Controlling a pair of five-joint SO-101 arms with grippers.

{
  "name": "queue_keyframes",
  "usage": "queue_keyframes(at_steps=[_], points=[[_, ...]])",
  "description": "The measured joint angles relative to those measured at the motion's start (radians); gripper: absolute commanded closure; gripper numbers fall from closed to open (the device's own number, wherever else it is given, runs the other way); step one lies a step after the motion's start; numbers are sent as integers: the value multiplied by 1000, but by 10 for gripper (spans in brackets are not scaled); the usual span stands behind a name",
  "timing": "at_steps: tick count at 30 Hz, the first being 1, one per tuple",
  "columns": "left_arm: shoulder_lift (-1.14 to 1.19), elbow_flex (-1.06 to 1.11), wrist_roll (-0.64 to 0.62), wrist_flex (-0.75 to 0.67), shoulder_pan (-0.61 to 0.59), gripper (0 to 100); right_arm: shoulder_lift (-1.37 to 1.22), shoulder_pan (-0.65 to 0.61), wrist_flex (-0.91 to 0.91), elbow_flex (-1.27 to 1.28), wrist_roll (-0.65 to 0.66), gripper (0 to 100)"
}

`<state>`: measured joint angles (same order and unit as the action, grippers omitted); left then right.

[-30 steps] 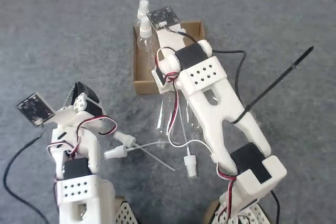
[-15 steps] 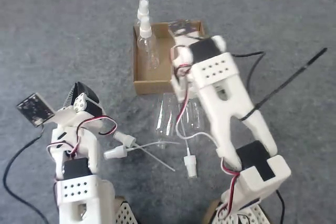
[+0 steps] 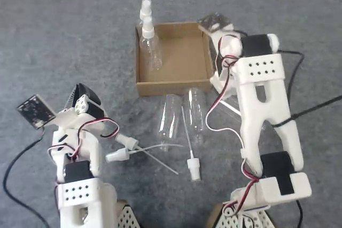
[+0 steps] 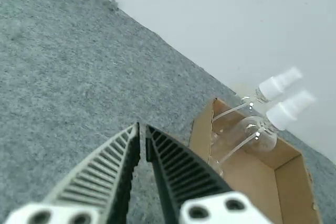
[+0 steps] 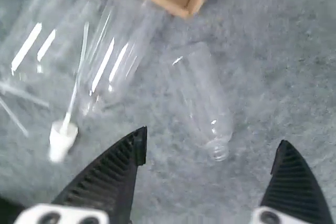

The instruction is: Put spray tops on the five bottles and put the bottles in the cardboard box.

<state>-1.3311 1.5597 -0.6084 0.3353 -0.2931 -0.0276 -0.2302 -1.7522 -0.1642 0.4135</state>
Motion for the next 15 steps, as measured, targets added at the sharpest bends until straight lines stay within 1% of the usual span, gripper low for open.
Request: queue_keyframes(at_steps=[6, 11, 15], points=[[0, 0, 0, 0, 0, 987, 0, -3, 17, 143, 112, 668], [0, 0, 0, 0, 0, 987, -23, -3, 166, 252, 201, 669], [0, 0, 0, 0, 0, 987, -89, -3, 265, 292, 224, 669]])
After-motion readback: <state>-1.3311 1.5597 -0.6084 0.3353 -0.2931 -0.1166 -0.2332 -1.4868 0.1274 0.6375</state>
